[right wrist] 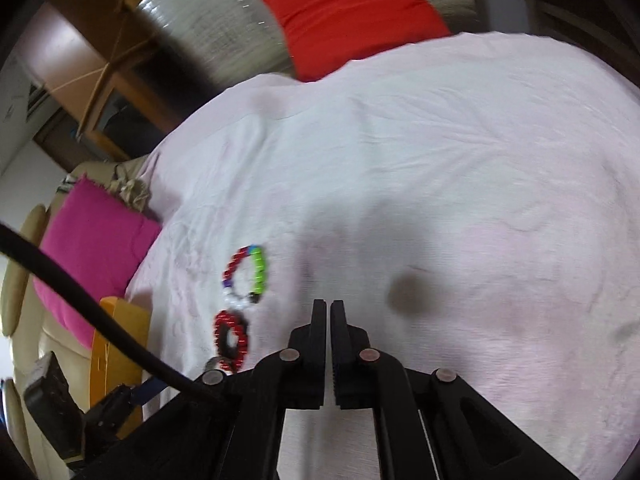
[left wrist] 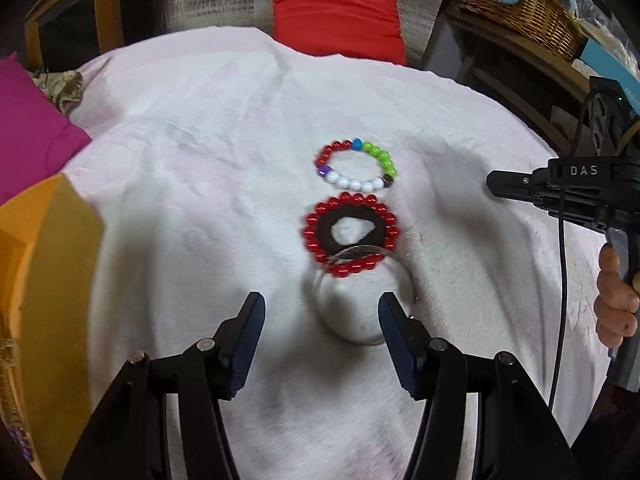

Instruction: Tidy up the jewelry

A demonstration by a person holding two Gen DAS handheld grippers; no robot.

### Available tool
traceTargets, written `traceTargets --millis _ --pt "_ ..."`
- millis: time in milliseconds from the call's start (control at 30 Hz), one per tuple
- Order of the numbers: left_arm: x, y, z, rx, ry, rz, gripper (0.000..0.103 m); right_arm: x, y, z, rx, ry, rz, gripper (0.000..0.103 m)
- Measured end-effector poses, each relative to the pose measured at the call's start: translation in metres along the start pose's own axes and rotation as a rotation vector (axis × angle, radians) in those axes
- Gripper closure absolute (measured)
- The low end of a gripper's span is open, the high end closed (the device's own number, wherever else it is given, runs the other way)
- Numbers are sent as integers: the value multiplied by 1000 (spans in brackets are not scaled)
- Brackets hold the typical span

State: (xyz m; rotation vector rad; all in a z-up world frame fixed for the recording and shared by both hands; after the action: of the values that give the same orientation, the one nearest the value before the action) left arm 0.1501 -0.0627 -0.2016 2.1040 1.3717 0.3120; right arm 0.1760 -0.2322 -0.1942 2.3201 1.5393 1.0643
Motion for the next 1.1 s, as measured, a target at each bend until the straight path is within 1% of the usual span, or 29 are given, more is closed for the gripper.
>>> traceTargets --millis 100,133,167,200,267,300,333,400,467,567,633,667,700,733,767,833,967,1000,1033,1100 --pt "-7 1 9 4 0 9 43 -8 1 1 11 -6 12 98" --pt "-9 1 12 8 -11 4 48 -9 -1 2 15 -7 11 98" --pt "-11 1 15 15 -18 -1 57 -10 -2 1 19 -5 10 98" --pt "-10 -1 20 37 -12 -6 76 -9 -3 1 22 -1 8 98" --pt "-9 0 21 36 -5 -21 87 -6 -4 0 22 15 2 98" --pt "-9 1 21 38 -16 -30 98 -2 -4 0 19 34 -3 98" --pt "-7 0 21 47 -24 -43 98 0 -6 -2 16 49 -5 98" --pt "0 -2 17 53 -8 -65 100 8 -5 -1 13 94 -3 98" --pt "8 -1 7 33 0 -76 100 19 -6 5 26 127 -7 98" --pt "29 -1 -8 -3 27 -105 100 36 -7 17 38 138 -32 98" --pt "43 -2 -15 -10 42 -130 100 46 -6 25 38 128 -54 96" --pt "51 -3 -15 -10 54 -133 100 51 -4 30 37 122 -63 93" --pt "57 -4 -17 -10 66 -135 100 55 -3 34 36 111 -69 82" --pt "60 -6 -18 -8 68 -138 100 58 -1 37 33 105 -72 69" --pt "63 -8 -18 -4 69 -138 100 62 2 41 19 106 -77 66" --pt "66 -12 -18 1 72 -132 100 68 6 49 3 71 -96 65" --pt "69 -15 -13 20 64 -131 100 70 6 71 16 -15 -129 65" --pt "69 -16 -11 27 63 -130 100 70 5 76 11 -50 -152 68" --pt "69 -17 -8 33 67 -125 100 70 5 78 -1 -90 -182 78" --pt "68 -17 -7 31 84 -101 100 71 5 77 -17 -160 -249 89"
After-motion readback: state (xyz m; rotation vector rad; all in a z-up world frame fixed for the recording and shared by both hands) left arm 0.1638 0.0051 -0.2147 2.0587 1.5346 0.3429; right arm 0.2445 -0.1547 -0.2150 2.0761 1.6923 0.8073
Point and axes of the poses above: each gripper's, at about its wrist camera, not at the fingertips, and z roughly the way its jaws point, x to its left, y to its top, the point moved 9 cm from there along z, roughly the way its jaws point, and after that the axes turned 3 degrees about -x, right-handed, at the moved point
